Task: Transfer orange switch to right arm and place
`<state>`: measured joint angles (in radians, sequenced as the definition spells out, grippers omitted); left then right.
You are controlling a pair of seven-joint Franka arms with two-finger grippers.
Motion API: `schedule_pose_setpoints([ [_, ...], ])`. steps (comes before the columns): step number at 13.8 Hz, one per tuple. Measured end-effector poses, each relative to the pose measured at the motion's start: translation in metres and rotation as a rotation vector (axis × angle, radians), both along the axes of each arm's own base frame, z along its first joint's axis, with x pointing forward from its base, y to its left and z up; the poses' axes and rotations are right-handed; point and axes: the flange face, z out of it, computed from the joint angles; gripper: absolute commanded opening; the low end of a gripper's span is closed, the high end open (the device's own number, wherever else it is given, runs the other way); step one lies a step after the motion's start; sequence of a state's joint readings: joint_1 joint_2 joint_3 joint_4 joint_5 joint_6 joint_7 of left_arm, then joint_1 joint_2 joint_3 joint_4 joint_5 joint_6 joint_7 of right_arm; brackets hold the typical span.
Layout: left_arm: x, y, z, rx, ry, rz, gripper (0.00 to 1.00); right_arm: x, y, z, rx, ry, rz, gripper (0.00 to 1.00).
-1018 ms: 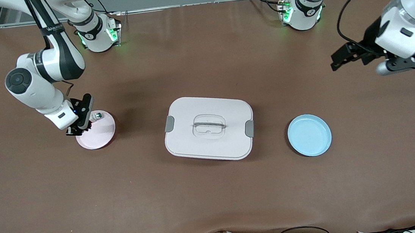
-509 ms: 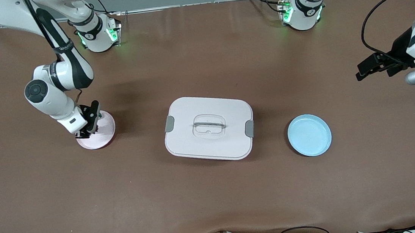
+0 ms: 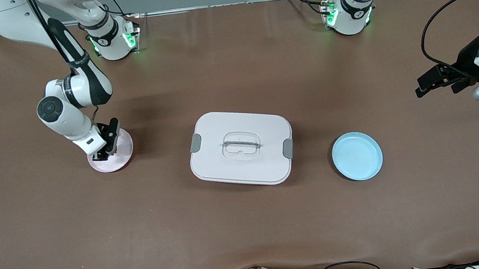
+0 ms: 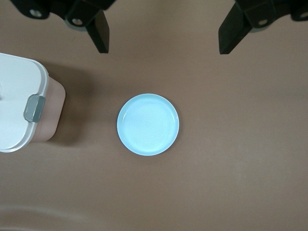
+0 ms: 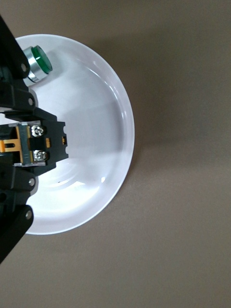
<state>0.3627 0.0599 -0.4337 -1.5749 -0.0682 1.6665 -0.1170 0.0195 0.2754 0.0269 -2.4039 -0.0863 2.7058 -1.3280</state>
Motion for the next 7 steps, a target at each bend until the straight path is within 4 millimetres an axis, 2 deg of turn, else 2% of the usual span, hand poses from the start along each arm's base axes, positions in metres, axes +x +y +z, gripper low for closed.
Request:
schedule_pose_setpoints([
  [7,-0.001,-0.007,0.002,0.019,-0.007,-0.003,1.00,-0.001,0.001,-0.018,-0.004,-0.004,0.023,0.00],
])
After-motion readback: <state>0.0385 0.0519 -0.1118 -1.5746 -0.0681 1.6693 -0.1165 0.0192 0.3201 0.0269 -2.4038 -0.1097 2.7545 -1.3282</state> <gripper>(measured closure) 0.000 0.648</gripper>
